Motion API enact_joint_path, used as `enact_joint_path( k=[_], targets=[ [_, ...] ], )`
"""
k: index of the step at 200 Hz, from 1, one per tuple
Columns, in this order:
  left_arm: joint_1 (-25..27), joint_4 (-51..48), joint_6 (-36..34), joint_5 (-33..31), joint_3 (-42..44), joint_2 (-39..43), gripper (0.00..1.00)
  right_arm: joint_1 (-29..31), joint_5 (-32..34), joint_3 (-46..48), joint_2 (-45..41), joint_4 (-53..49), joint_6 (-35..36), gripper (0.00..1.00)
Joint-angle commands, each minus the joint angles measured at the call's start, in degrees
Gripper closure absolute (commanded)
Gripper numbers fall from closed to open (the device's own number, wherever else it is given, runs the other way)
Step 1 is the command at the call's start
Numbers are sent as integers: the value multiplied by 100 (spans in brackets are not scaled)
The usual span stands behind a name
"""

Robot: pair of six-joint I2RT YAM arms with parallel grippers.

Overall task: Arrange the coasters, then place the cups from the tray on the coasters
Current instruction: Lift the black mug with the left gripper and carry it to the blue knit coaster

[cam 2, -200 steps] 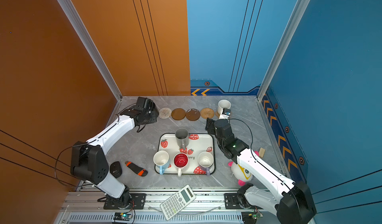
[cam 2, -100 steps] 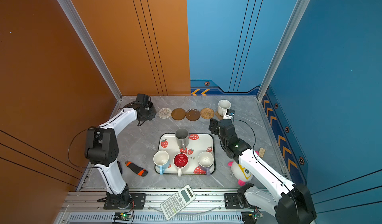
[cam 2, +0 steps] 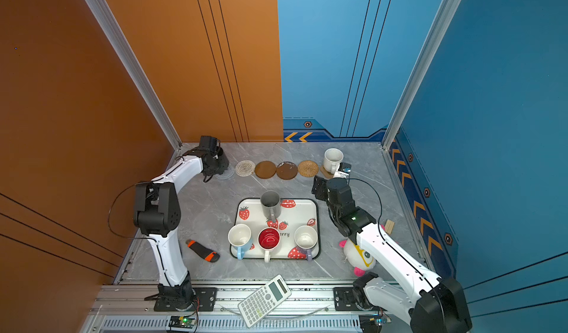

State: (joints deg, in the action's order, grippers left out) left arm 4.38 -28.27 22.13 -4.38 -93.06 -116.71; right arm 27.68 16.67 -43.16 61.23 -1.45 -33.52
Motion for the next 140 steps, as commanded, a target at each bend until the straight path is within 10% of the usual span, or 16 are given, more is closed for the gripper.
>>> enact_joint_path(
  k=[1, 140],
  targets=[
    [-49, 287, 11, 58, -282, -70, 100, -35, -32, 69, 30, -74, -65, 22],
    [-52, 278, -25, 56, -354, -423, 100, -75, -218, 56, 181, 49, -101, 21]
  ],
)
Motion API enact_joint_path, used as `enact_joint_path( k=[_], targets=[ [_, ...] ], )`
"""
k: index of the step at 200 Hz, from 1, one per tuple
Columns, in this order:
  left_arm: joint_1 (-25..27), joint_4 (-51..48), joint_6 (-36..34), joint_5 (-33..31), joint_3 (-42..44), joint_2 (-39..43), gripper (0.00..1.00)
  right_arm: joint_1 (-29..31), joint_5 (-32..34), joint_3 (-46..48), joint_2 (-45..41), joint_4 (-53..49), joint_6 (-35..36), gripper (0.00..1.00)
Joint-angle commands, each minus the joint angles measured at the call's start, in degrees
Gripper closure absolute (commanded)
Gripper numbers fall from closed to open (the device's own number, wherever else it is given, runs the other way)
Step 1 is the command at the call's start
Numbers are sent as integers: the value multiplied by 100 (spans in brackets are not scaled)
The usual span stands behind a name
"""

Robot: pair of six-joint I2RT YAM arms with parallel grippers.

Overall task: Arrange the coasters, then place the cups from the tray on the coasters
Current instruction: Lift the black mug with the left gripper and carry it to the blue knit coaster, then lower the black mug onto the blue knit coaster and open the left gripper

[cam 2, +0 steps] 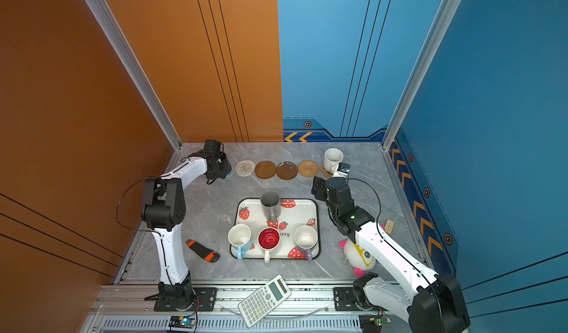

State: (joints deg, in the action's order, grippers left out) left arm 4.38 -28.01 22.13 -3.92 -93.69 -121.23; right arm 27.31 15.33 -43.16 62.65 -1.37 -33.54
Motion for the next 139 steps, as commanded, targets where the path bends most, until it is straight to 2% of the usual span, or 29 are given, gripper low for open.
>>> enact_joint_path(
  k=[1, 91, 112, 139],
  targets=[
    [-52, 252, -25, 8, -290, 29, 100, -35, -84, 55, 42, 40, -95, 21],
    [-47, 33, -60, 112, -400, -67, 100, -54, -99, 69, 23, 31, -118, 21],
    [-34, 0, -84, 111, -398, -54, 93, -54, -97, 74, 10, 23, -117, 21],
    [9, -64, -168, 3, -413, -19, 93, -52, -101, 67, -7, 22, -114, 21]
  ],
)
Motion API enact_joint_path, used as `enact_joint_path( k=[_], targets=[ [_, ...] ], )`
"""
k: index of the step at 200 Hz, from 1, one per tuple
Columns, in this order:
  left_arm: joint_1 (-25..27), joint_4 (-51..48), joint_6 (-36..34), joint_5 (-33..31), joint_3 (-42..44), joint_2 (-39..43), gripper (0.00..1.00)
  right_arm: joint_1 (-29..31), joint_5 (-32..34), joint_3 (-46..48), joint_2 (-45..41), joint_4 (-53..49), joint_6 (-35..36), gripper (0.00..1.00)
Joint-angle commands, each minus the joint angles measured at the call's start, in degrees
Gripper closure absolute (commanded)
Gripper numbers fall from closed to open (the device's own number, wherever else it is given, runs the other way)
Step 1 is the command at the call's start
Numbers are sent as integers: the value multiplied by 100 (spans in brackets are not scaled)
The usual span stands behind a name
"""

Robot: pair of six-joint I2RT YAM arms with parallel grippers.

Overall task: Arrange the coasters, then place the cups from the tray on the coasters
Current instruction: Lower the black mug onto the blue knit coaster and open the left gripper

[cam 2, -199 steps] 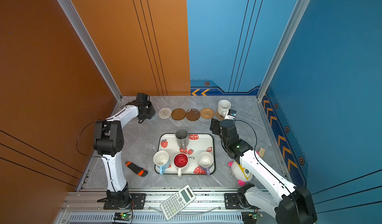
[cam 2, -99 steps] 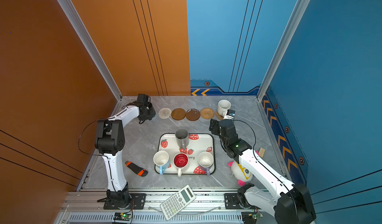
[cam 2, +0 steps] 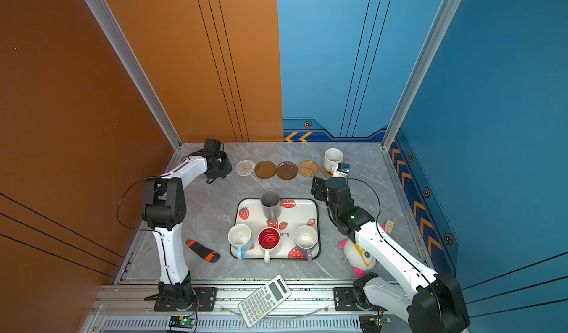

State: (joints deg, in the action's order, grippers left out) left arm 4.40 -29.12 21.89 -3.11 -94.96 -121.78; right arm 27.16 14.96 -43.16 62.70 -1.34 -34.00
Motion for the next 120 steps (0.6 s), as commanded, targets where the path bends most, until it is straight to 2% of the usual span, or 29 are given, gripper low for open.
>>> enact_joint_path(
  k=[1, 28, 42, 78, 120],
  targets=[
    [7, 52, -147, -85, -286, 42, 93, -36, -68, 69, -12, 16, -70, 21],
    [34, 3, -202, -180, -293, 66, 92, -44, -72, 72, -28, 21, -67, 21],
    [43, -14, -203, -180, -287, 66, 86, -44, -77, 79, -29, 21, -65, 21],
    [60, -39, -229, -215, -295, 57, 79, -52, -81, 80, -47, 20, -70, 21],
    [61, -85, -212, -266, -305, 57, 63, -53, -86, 84, -63, 16, -66, 21]
  ],
)
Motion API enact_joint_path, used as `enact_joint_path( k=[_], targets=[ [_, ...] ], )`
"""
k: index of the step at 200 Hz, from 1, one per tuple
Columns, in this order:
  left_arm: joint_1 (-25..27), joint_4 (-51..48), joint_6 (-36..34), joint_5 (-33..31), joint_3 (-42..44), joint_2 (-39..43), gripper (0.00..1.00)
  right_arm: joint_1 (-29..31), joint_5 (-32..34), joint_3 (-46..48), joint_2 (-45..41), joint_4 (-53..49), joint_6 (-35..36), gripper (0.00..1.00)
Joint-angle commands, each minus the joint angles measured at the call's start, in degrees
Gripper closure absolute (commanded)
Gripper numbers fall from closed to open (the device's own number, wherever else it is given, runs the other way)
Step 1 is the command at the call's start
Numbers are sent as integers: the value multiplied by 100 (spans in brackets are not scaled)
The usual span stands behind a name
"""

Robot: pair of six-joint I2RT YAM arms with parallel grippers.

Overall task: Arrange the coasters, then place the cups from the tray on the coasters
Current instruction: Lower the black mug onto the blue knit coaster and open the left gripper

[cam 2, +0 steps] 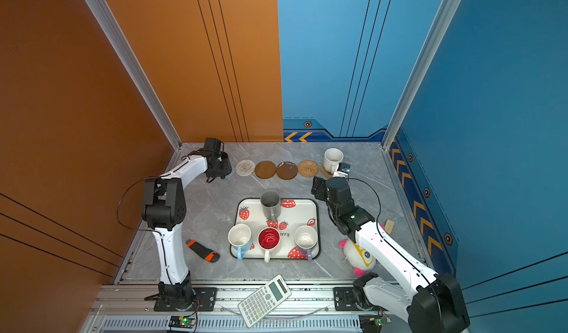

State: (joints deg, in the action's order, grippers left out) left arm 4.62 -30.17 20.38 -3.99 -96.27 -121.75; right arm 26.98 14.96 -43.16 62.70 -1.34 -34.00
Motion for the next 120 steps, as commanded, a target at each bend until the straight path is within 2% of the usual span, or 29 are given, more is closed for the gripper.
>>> enact_joint_path(
  k=[1, 12, 28, 81, 120],
  targets=[
    [39, 20, -61, -180, -173, 55, 63, -35, -88, 86, -64, 14, -69, 21],
    [39, -1, -56, -185, -173, 55, 57, -38, -89, 92, -72, 12, -72, 21],
    [52, -24, -44, -177, -164, 98, 52, -45, -89, 84, -89, 3, -72, 21],
    [143, -15, -34, -393, 187, 671, 45, -44, -87, 141, -268, -49, -67, 21],
    [240, 20, -88, -725, 547, 1303, 44, -48, -85, 193, -449, -116, -56, 22]
  ],
)
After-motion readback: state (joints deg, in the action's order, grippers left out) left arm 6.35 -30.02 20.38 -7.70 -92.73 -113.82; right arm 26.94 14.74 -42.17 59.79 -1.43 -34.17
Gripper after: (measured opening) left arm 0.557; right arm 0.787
